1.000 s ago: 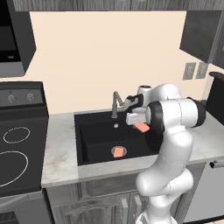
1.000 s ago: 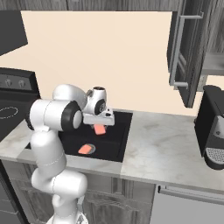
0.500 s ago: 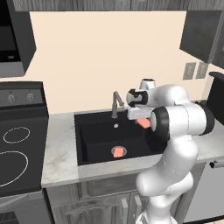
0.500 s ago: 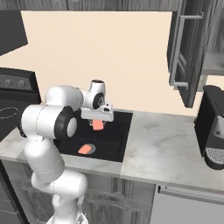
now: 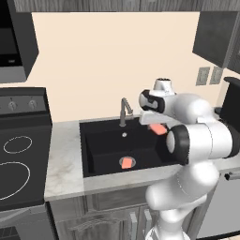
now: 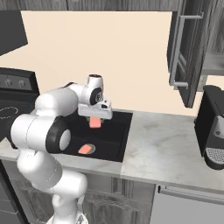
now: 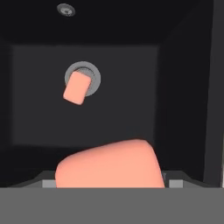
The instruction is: Pick up the bar soap and bar soap from the sink, and place them back in the cabinet, and close the cabinet doors.
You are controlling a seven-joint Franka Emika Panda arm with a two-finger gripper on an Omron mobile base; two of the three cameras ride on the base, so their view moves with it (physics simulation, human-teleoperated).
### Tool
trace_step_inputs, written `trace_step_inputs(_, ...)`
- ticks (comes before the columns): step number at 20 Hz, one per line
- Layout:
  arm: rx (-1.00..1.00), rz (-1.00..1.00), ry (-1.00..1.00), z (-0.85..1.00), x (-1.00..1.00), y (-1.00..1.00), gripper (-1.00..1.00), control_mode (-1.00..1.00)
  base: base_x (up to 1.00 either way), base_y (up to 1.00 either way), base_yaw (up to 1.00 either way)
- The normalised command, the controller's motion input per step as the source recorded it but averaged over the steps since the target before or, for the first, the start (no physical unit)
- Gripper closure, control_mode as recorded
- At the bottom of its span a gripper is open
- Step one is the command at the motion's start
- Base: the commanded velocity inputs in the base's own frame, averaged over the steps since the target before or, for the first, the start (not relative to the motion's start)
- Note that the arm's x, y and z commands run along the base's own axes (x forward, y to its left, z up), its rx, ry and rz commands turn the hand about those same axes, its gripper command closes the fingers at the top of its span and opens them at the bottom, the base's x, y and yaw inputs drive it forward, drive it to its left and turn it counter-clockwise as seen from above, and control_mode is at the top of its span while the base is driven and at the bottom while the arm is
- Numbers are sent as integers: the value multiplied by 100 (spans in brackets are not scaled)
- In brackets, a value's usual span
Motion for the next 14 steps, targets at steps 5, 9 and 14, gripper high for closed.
trace_step_inputs(5,0,-5,0,38,-33,0,100,-100,0,0,0)
trace_step_inputs(9,0,-6,0,38,-35,0,100,-100,0,0,0)
trace_step_inputs(14,0,-6,0,30,-34,0,100,-100,0,0,0)
